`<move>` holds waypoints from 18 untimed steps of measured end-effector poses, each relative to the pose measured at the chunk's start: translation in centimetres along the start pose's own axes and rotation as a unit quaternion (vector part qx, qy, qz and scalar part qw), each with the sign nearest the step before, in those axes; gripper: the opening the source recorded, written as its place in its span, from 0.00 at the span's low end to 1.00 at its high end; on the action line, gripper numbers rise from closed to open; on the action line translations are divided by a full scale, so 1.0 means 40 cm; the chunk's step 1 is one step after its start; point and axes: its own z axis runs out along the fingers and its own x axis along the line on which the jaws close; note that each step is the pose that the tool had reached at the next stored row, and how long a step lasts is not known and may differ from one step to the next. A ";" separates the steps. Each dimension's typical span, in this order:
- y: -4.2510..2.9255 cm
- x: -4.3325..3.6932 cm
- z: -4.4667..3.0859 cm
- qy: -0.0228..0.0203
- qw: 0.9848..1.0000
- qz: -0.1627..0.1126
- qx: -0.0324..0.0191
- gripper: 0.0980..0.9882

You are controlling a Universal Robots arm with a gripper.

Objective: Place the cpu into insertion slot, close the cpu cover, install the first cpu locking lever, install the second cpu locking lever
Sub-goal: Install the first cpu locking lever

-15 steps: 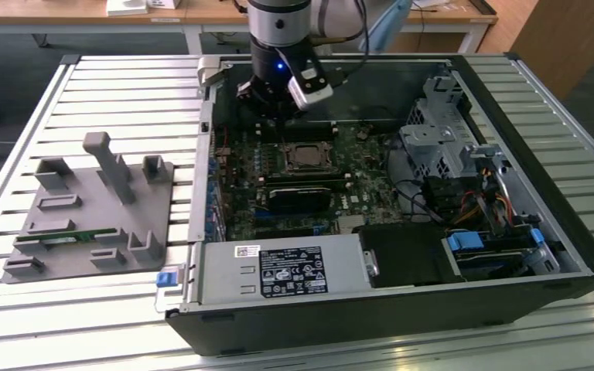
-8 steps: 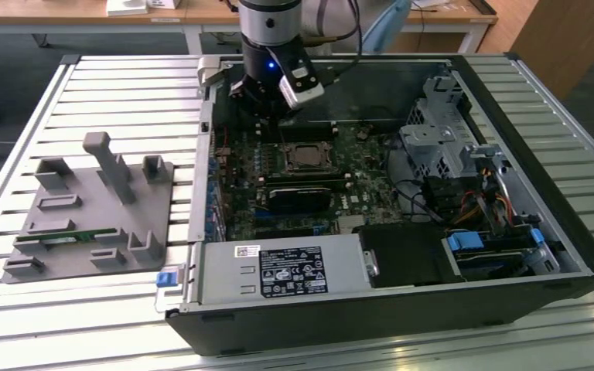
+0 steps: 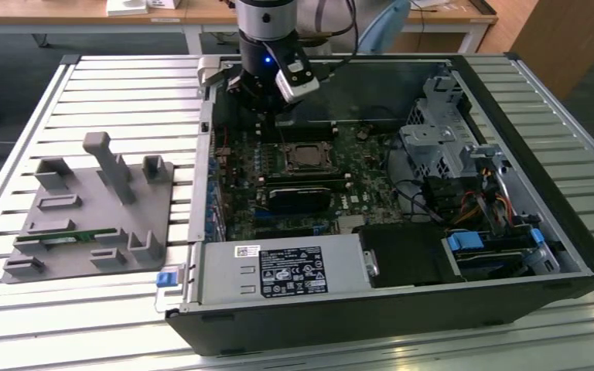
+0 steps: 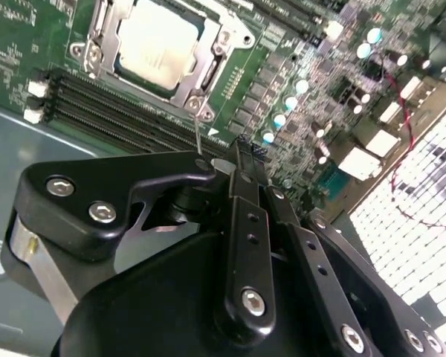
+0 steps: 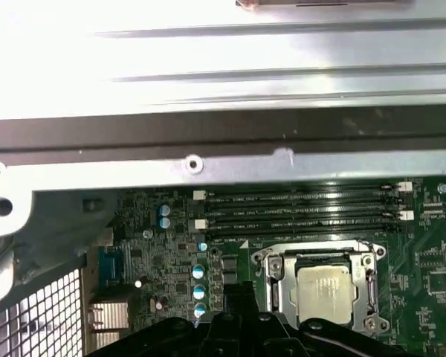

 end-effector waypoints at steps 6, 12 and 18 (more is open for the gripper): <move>0.025 0.002 0.004 0.000 1.000 -0.001 0.000 0.01; 0.033 -0.003 0.006 0.000 1.000 -0.002 0.000 0.01; 0.034 -0.016 0.007 0.000 1.000 -0.002 0.000 0.01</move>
